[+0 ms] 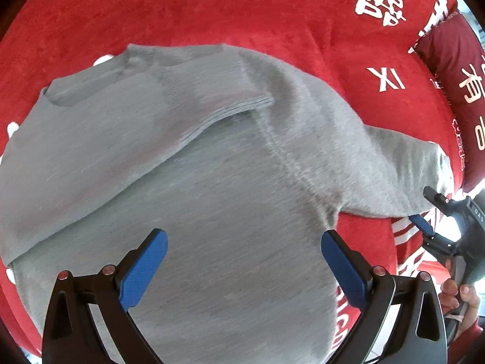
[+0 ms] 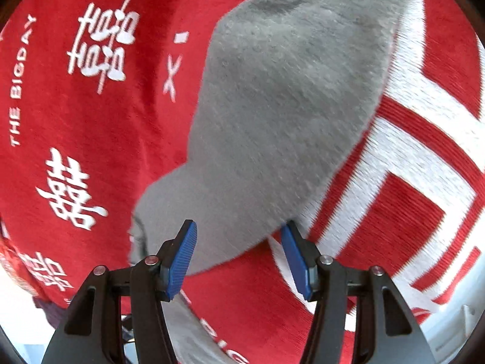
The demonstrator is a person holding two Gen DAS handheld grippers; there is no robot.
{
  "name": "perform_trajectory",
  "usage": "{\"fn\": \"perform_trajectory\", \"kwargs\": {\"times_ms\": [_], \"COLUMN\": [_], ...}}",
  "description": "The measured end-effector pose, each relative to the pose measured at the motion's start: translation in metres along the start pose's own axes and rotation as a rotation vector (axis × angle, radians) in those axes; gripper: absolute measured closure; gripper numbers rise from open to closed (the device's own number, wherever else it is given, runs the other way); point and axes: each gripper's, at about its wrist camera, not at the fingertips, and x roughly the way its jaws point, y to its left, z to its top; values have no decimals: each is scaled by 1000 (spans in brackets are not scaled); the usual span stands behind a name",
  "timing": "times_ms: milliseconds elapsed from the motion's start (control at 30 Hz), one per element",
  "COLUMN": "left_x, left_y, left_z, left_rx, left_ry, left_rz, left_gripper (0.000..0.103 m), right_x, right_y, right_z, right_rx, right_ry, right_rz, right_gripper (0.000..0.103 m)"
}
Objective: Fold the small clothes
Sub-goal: 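Grasp the remaining sleeve with the right tool, then carry the held sleeve with the right tool across the sweater body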
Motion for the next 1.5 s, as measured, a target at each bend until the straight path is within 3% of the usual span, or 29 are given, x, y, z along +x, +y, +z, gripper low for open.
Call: {"fn": "perform_trajectory", "kwargs": {"times_ms": [300,367,433,467,667,733,800,900,933,1000,1133,1300,1400,1500], "left_x": [-1,4,7,7,22,36,41,38,33,19,-13,-53,-65,-67], "left_y": [-16,-18,-20,-20,-43,-49,-58,-54,-49,-35,7,88,147,197], "left_z": [15,21,25,26,28,25,20,21,21,20,5,-25,-43,-57], "left_rx": [-13,-31,-43,-40,36,60,118,120,107,73,-12,-116,-198,-288], "left_ry": [-73,-83,-93,-98,-106,-73,-92,-81,-83,-96,-158,-231,-234,-205], "left_rz": [23,29,34,35,60,94,145,112,98,63,31,105,196,238], "left_gripper": [1,1,1,1,1,1,1,3,12,17,17,17,17,17], "right_x": [1,4,5,4,-5,-3,1,10,14,22,49,109,159,212], "right_y": [-4,-5,-4,-1,46,66,88,126,141,167,236,300,305,288], "right_z": [30,35,40,42,45,43,39,27,22,9,-34,-121,-174,-218], "right_rx": [65,95,110,107,-8,-47,-95,-189,-224,-293,-524,-863,-989,-1058], "right_ry": [-41,-35,-33,-34,-12,11,36,84,101,129,219,375,477,568], "right_rz": [120,157,211,234,356,394,419,442,450,455,416,277,155,-22], "right_gripper": [44,55,91,94,94,94,94,94,94,94,94,94,94,91]}}
